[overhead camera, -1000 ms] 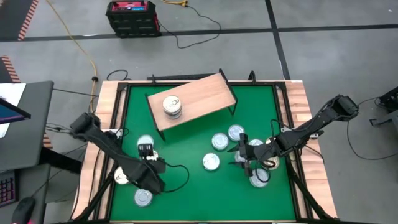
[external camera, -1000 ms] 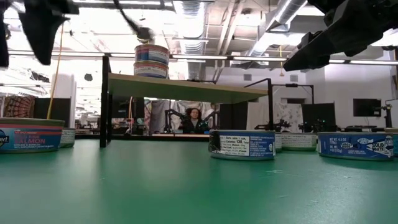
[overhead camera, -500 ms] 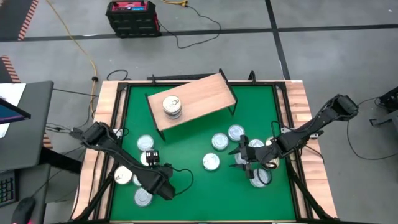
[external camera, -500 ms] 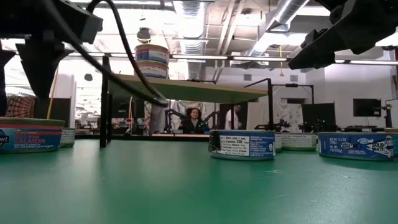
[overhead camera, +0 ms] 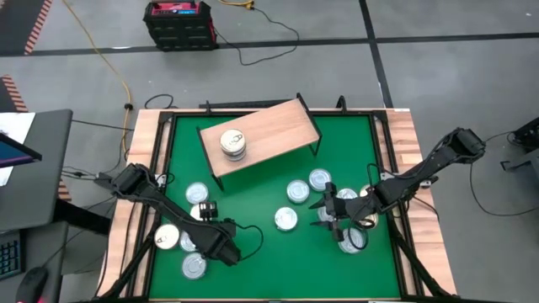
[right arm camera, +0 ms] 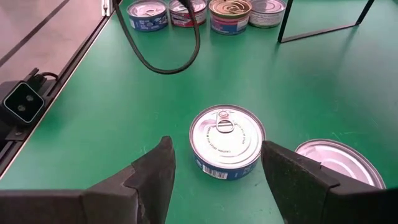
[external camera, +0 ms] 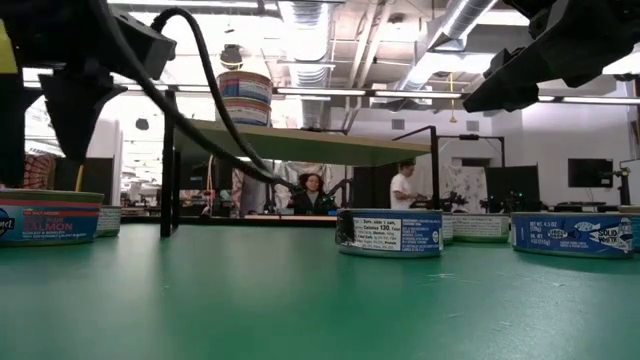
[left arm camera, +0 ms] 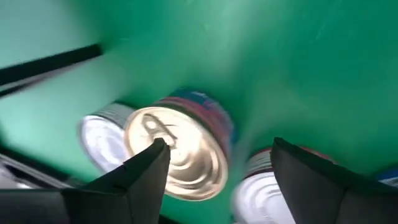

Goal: Stack canned seafood by type on shelf
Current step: Stack the blue pink tuna can on top of the blue pink tuna can on the shelf

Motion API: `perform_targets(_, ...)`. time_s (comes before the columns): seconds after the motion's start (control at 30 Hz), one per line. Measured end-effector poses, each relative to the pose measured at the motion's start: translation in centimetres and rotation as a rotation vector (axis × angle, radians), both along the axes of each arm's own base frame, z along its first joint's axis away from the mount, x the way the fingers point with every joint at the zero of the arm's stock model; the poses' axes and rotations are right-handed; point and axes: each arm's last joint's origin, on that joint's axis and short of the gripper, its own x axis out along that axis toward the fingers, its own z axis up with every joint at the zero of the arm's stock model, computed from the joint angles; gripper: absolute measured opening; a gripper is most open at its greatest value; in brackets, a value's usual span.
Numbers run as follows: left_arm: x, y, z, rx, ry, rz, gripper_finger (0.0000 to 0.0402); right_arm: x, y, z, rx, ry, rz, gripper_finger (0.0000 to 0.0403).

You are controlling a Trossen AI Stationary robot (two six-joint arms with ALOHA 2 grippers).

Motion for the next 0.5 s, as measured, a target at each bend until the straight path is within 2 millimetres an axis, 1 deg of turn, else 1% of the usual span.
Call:
perform_targets(0.17,-0.7,0.6,0.2,0.093,0.076,-0.094,0.0238,0.1,0.1,-0.3,-0.007,0.013,0.000,0.0265)
perform_targets(0.23,-1.0,0.8,-0.3,0.118,0.097,-0.128,0.0232,0.3,0.1,-0.5,-0.010,0.017,0.000,0.0265)
perform_targets(0.33,-1.4,1.1,-1.8,0.106,0.126,-0.191,0.0229,0.4,0.2,-0.6,-0.011,0.016,0.000,0.0265)
perform_targets(0.4,-1.3,1.1,-2.5,0.095,0.108,-0.223,0.0228,0.4,0.2,-0.7,-0.018,0.020,0.004,0.0265)
perform_targets(0.5,-0.7,1.1,-2.6,0.118,0.024,-0.247,0.0228,0.5,0.2,-0.7,-0.016,0.009,0.005,0.0265)
